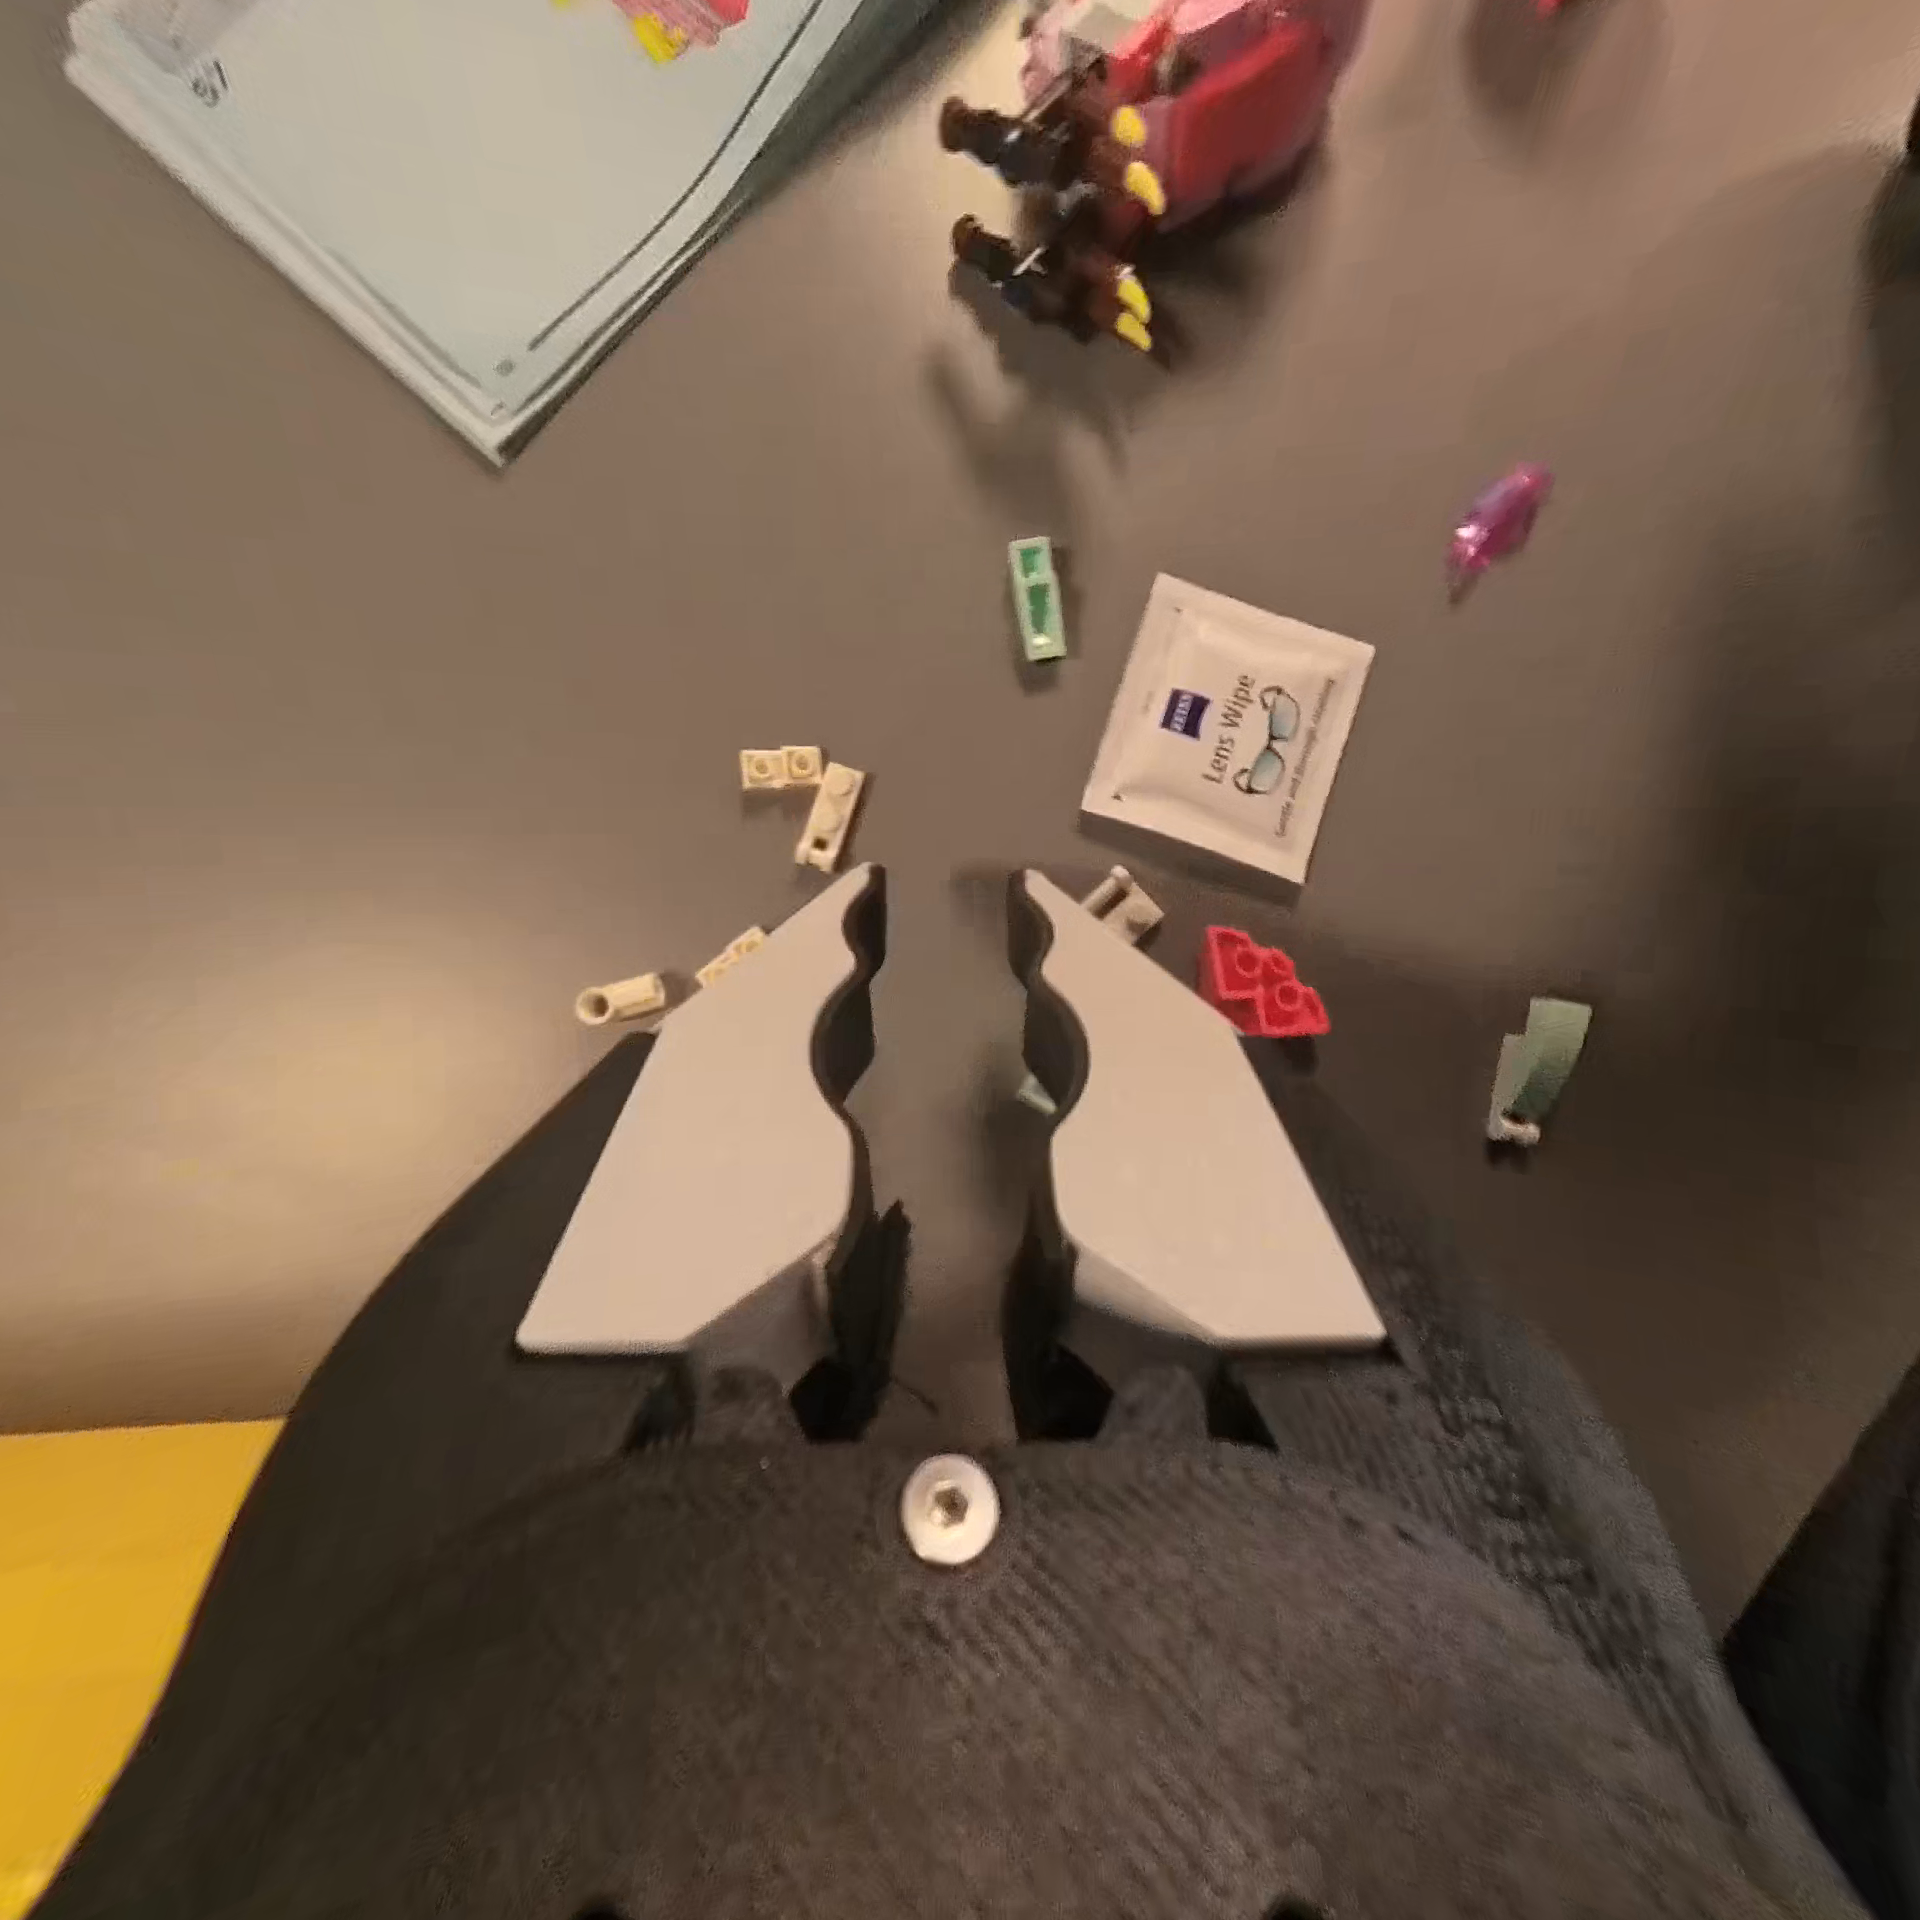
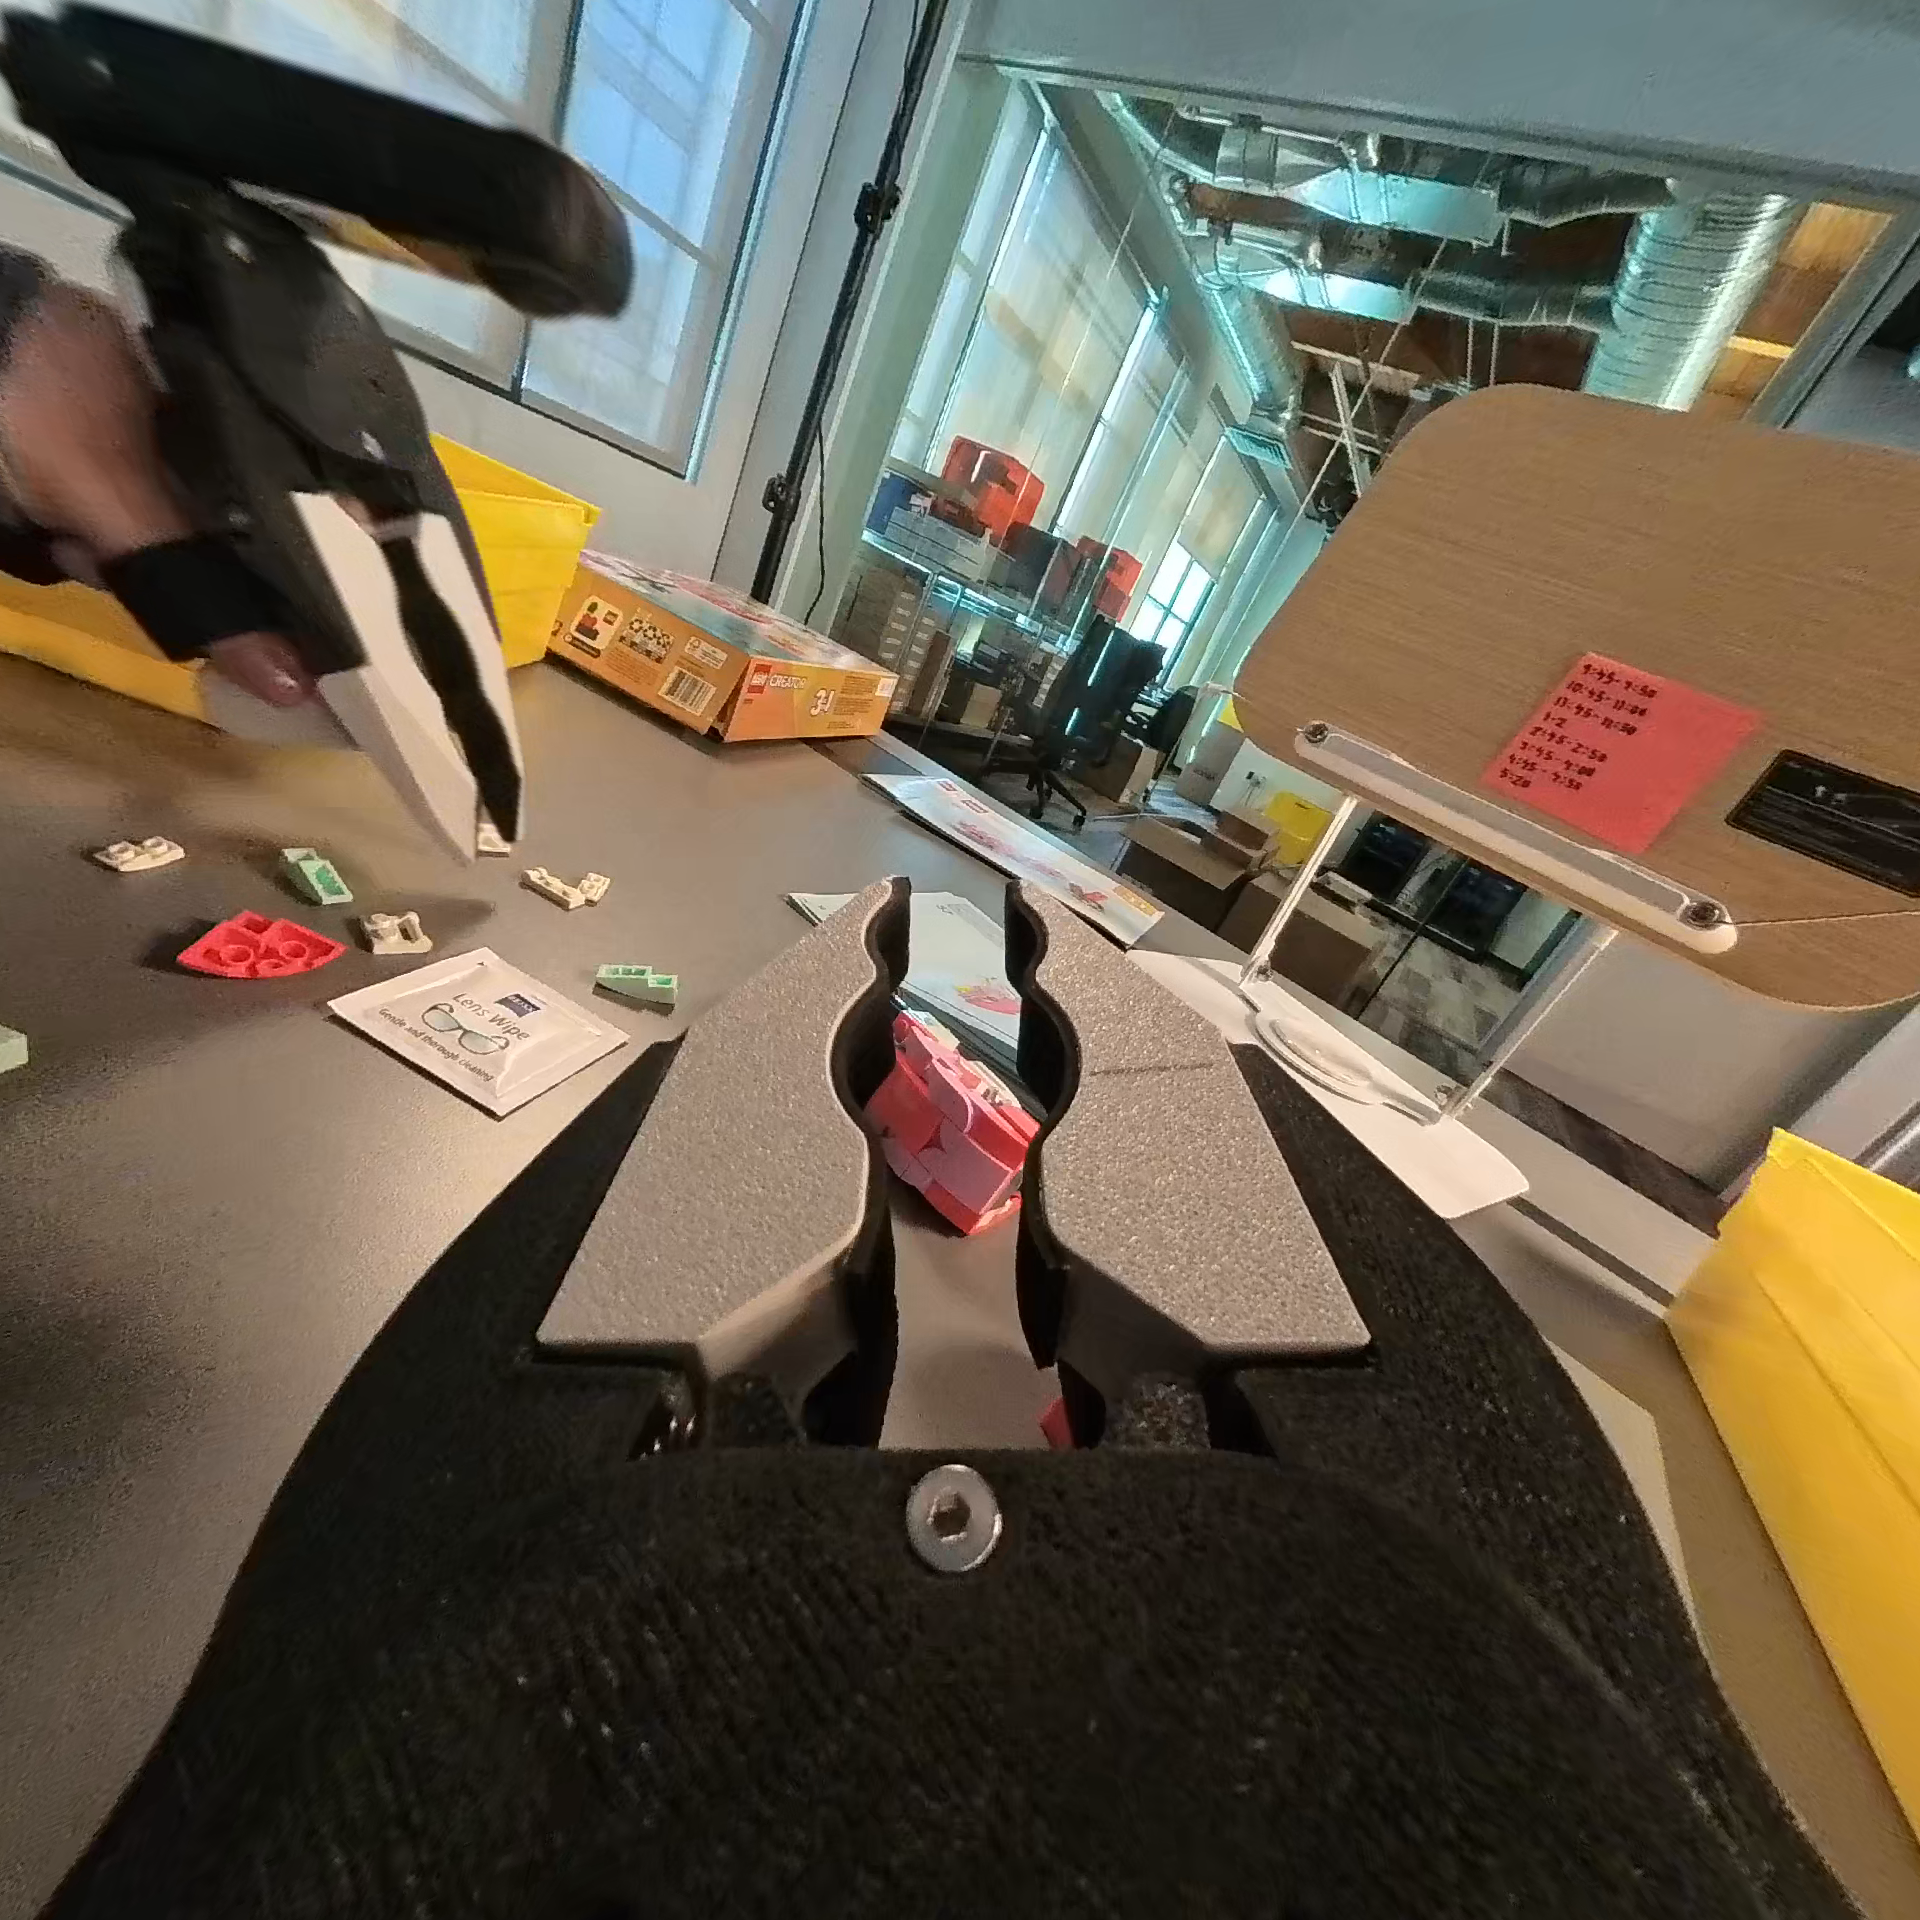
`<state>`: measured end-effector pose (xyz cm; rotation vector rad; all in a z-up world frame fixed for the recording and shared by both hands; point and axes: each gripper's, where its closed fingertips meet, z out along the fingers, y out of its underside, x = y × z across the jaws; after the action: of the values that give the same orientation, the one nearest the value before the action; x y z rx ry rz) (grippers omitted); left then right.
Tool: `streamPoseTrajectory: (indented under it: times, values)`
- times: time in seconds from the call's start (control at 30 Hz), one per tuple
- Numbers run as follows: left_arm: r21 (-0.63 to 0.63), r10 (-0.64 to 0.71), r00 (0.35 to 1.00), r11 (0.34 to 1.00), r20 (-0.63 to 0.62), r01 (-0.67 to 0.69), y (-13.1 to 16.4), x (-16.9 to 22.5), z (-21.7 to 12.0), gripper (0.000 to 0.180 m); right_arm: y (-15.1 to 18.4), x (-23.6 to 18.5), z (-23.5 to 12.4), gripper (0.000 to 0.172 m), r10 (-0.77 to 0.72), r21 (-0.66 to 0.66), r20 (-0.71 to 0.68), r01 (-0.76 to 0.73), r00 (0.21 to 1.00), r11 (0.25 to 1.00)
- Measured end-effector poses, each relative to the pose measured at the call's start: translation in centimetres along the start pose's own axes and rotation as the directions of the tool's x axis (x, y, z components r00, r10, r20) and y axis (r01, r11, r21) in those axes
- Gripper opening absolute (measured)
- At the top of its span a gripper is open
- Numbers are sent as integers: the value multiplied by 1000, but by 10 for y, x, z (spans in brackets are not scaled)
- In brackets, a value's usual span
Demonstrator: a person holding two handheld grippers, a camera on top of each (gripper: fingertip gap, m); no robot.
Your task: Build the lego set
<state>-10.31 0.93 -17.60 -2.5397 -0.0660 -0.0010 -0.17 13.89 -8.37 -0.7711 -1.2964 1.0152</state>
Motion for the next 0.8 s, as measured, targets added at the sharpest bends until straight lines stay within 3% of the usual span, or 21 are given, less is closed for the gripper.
streamPoseTrajectory:
  times: [0.07,0.23,0.53,0.6,0.7,0.8]
  values:
    - [-35,-51,998,998,-20,51,-2,-6,7,23,0,0,0,16,1,0,0,-1,1000,1000]
    - [-139,-22,998,990,55,29,1,-23,21,16,0,2,0,16,3,0,-7,-3,1000,1000]
    - [-149,-40,999,988,15,42,3,-14,19,6,1,8,-1,14,14,1,-28,-14,1000,1000]
    - [-77,-49,997,996,-55,44,-7,6,11,6,1,10,-1,14,19,2,-36,-19,999,1000]
    - [15,12,965,1000,-264,-8,-21,65,-6,6,1,10,-2,14,16,3,-41,-15,999,1000]
    - [-17,123,936,991,-329,-136,-11,106,-10,6,2,9,-2,14,7,1,-42,-7,999,1000]
